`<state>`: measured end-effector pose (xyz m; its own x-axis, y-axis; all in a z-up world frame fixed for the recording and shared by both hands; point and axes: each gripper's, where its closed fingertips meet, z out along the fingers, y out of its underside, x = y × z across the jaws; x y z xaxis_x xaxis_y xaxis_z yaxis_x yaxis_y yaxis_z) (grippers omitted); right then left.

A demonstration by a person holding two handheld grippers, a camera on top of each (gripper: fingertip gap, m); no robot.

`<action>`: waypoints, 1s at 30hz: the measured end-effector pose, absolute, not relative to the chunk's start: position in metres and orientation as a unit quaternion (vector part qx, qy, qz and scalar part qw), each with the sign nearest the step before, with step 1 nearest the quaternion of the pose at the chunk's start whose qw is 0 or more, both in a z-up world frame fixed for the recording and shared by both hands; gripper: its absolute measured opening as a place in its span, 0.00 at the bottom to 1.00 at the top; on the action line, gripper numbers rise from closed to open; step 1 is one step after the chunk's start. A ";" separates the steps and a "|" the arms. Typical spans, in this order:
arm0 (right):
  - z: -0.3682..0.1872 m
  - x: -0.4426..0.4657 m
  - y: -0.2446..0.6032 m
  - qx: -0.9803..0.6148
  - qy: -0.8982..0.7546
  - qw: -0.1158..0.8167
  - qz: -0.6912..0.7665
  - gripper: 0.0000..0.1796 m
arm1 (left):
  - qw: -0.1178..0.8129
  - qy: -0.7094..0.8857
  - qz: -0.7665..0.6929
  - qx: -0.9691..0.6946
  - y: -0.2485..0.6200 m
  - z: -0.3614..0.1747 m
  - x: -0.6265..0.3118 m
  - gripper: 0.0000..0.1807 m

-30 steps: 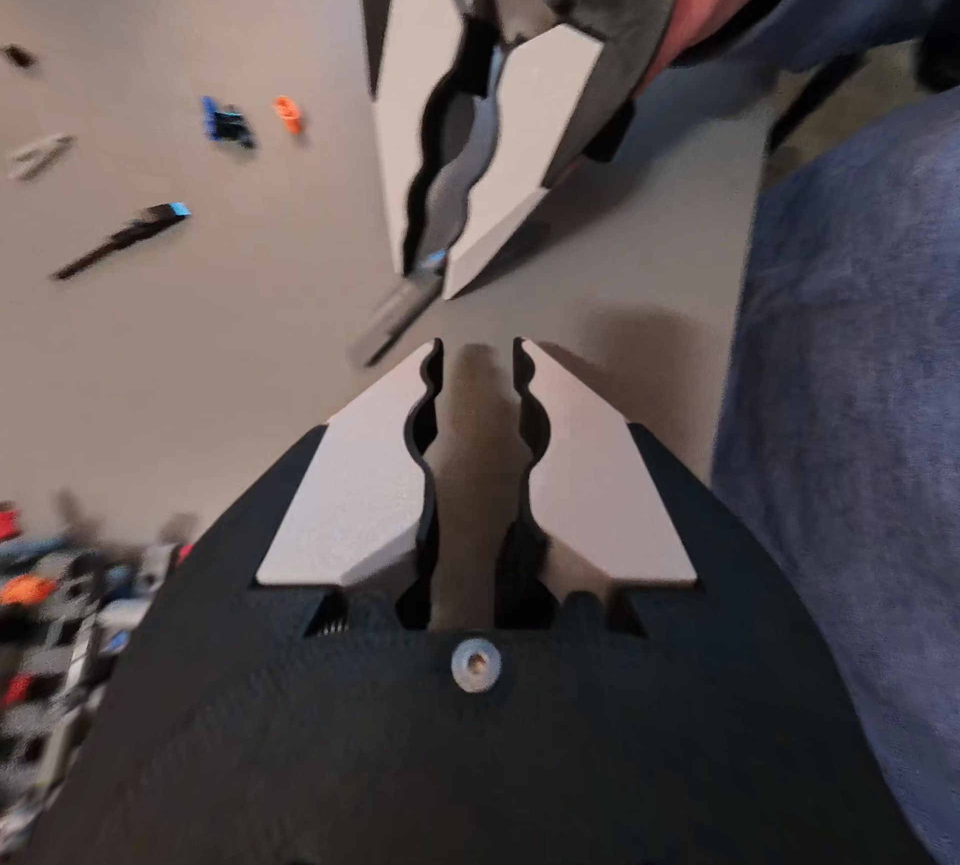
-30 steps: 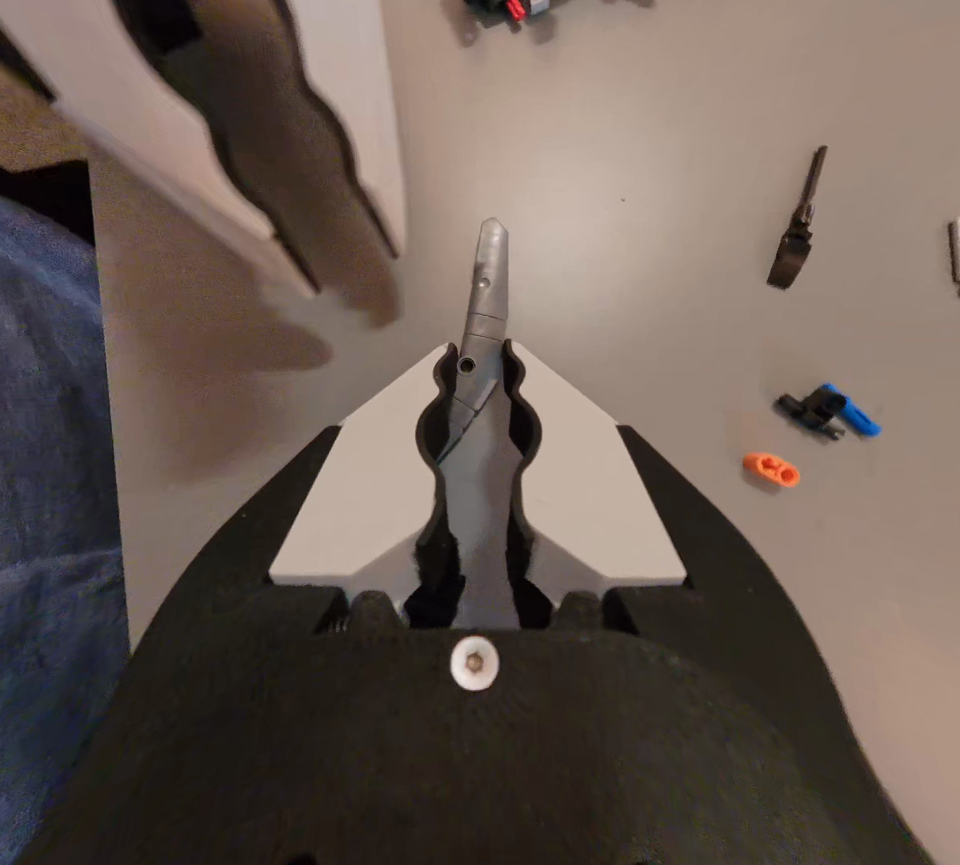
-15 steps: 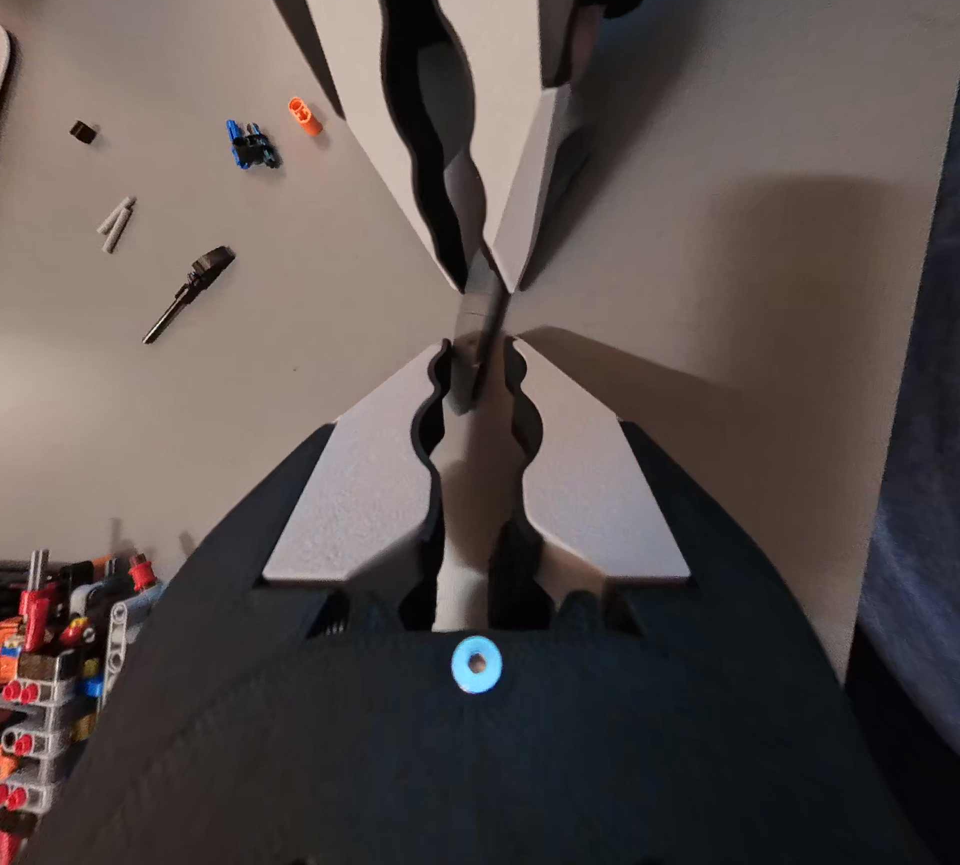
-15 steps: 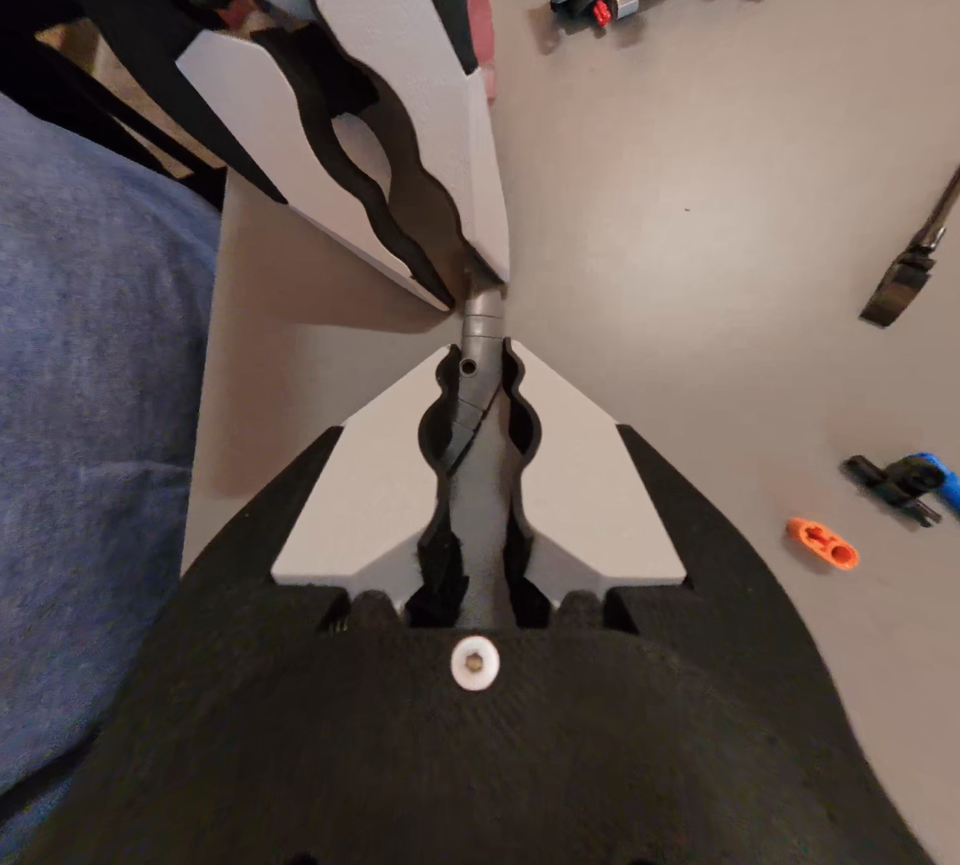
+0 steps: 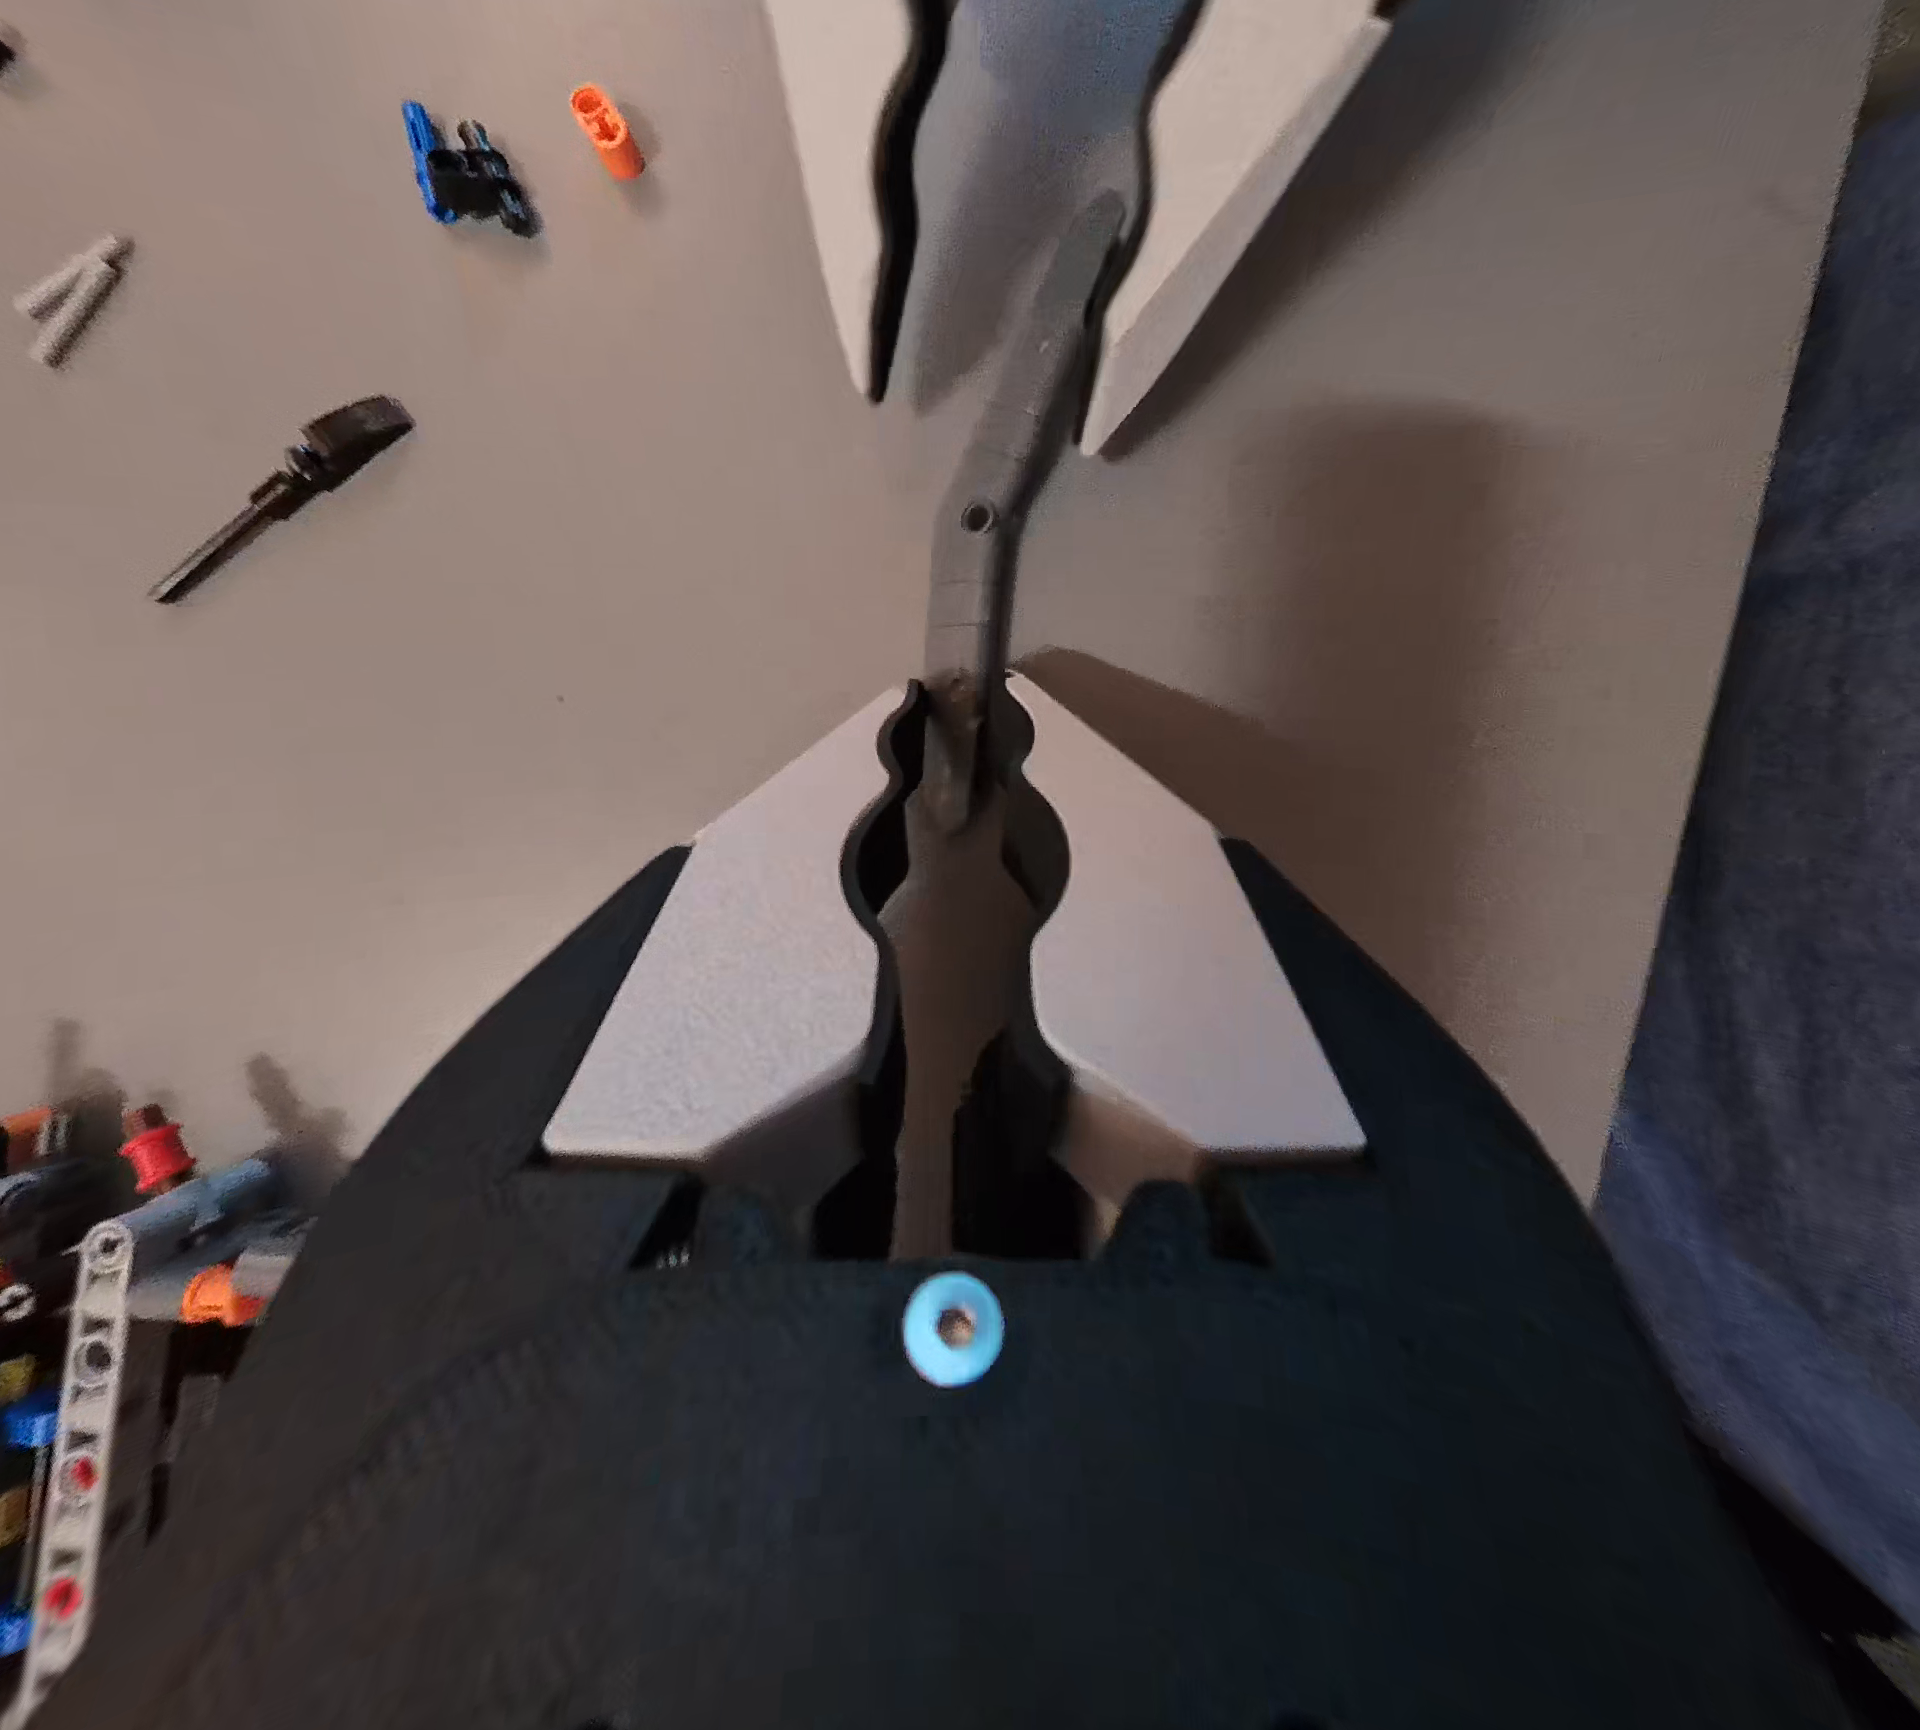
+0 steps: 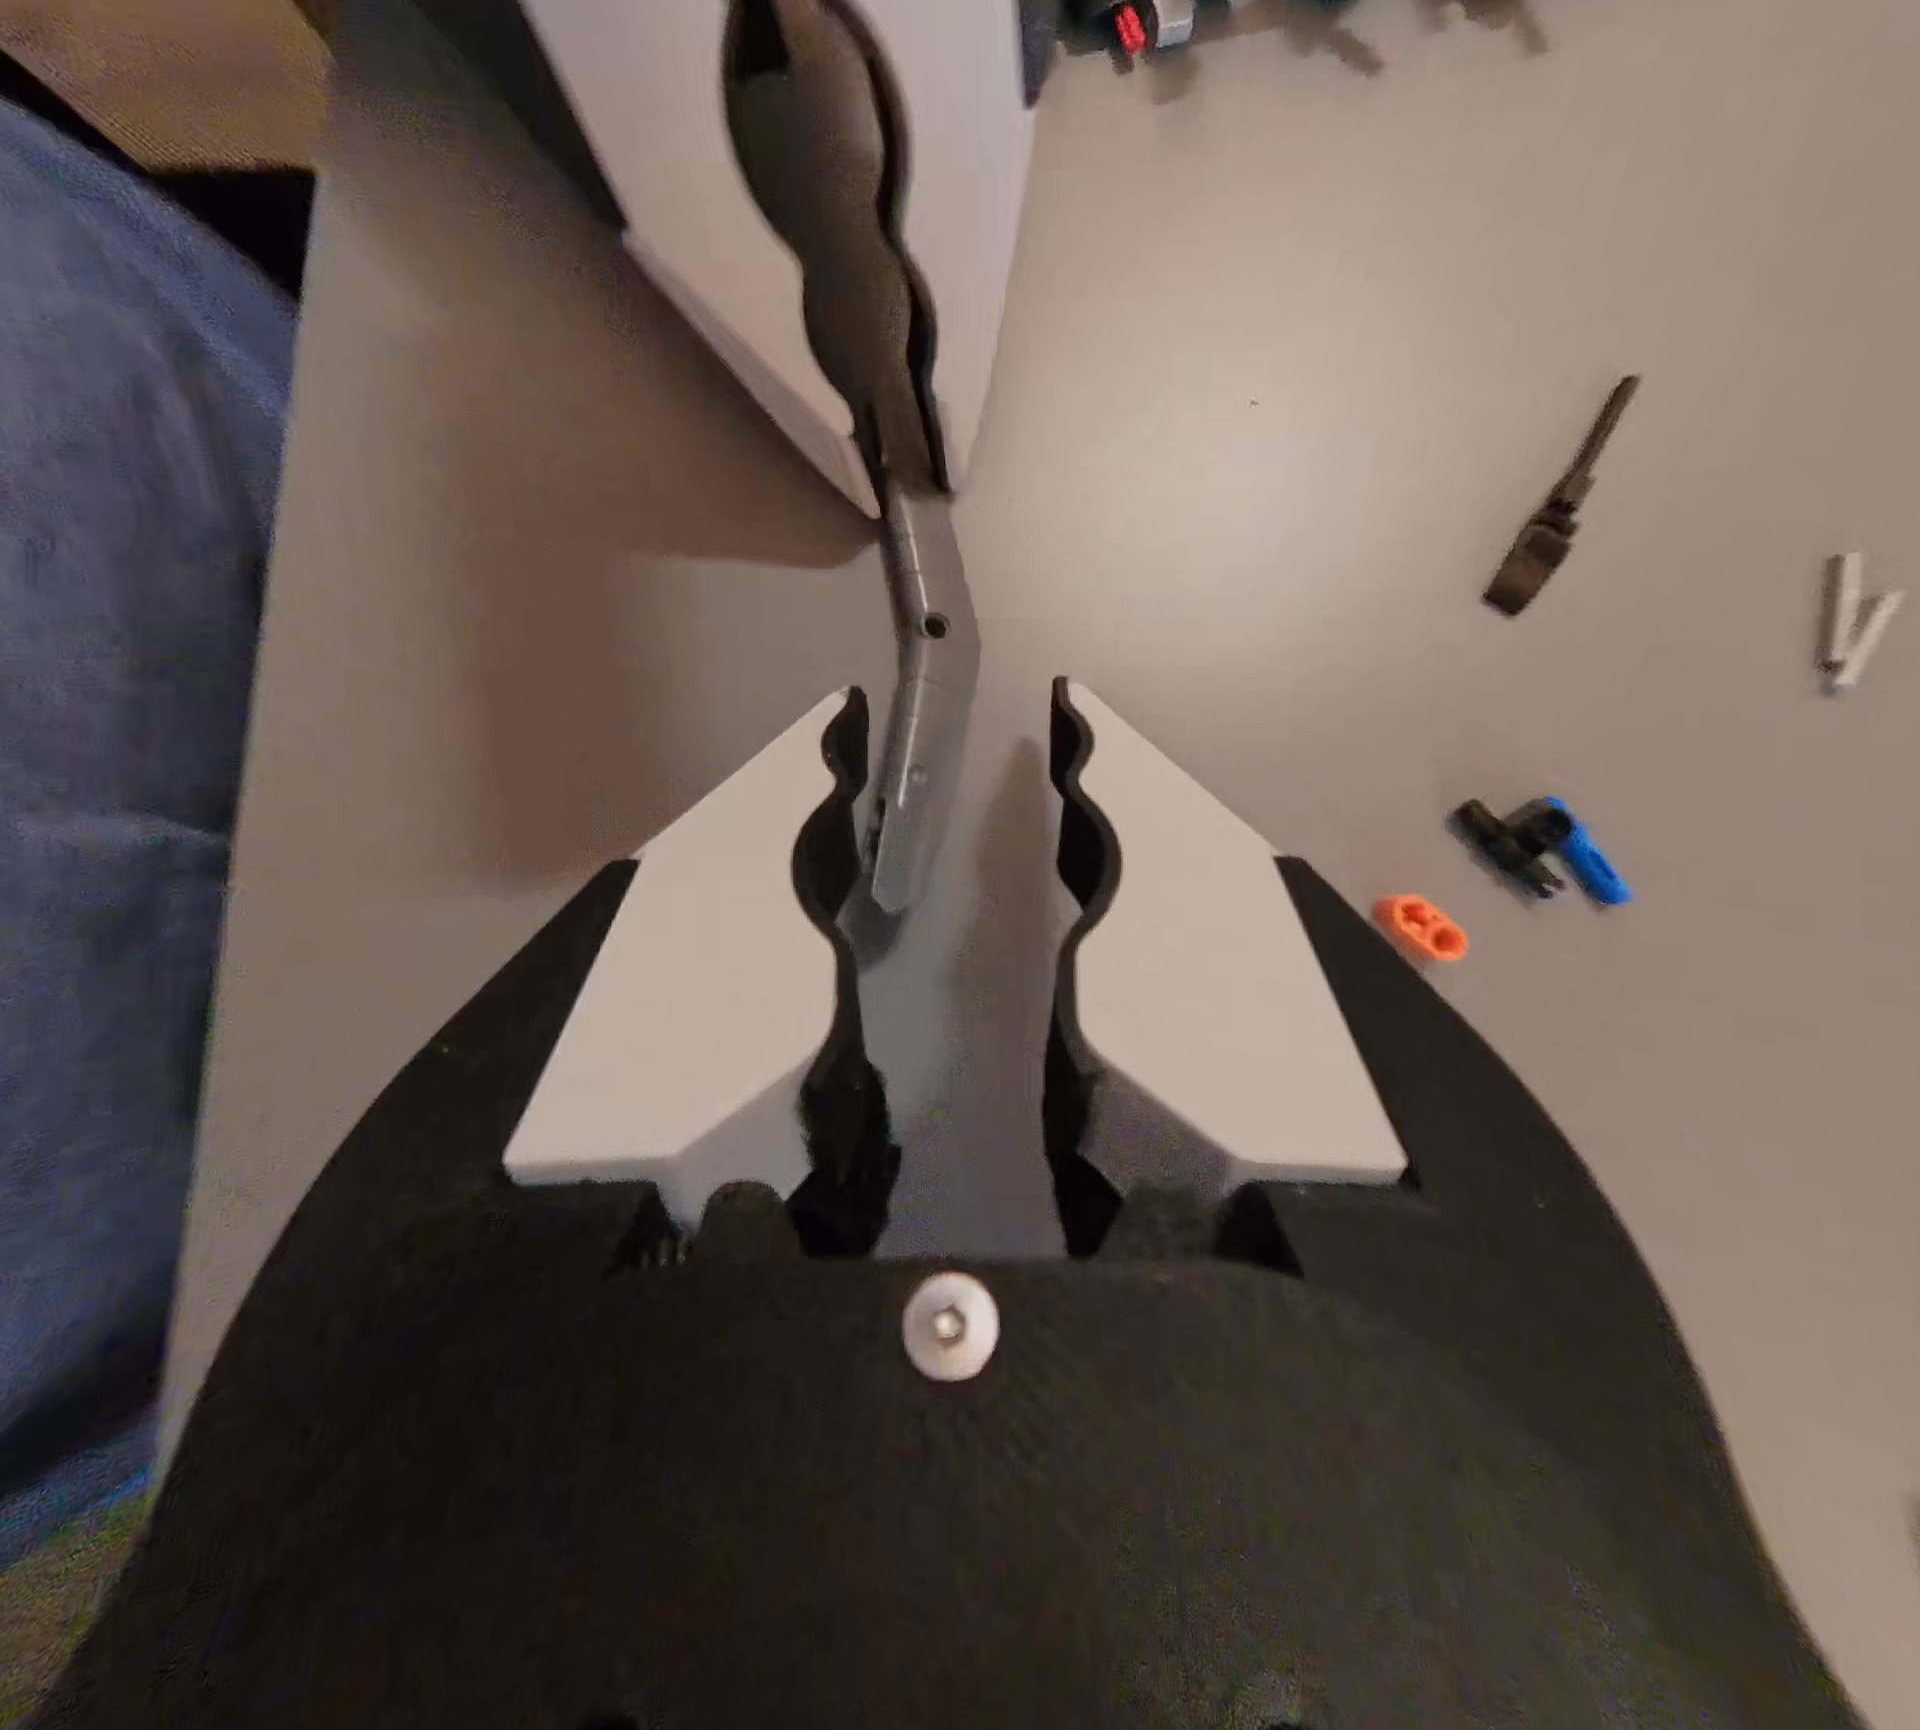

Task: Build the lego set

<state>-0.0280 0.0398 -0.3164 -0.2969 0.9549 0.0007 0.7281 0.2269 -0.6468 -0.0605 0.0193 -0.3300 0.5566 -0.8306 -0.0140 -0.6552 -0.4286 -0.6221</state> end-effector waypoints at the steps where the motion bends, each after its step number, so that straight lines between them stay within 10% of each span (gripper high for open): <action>1: -0.316 -0.026 0.039 -0.544 -0.765 0.220 0.266 0.18 | 0.286 0.438 -0.164 -0.836 0.019 -0.330 -0.060 0.05; 16: -0.327 -0.026 0.045 -0.489 -0.791 0.288 0.227 0.04 | 0.224 0.376 -0.277 -0.855 0.019 -0.327 -0.060 0.05; 30: -0.248 -0.031 0.050 -0.543 -0.607 0.268 0.515 0.02 | 0.428 0.266 -0.358 -0.786 0.039 -0.248 -0.066 0.24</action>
<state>-0.0313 0.0502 -0.2484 -0.2673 0.9348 -0.2337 0.3833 -0.1194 -0.9159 -0.0660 0.0390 -0.2482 0.6015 -0.7255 0.3345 -0.1119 -0.4911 -0.8639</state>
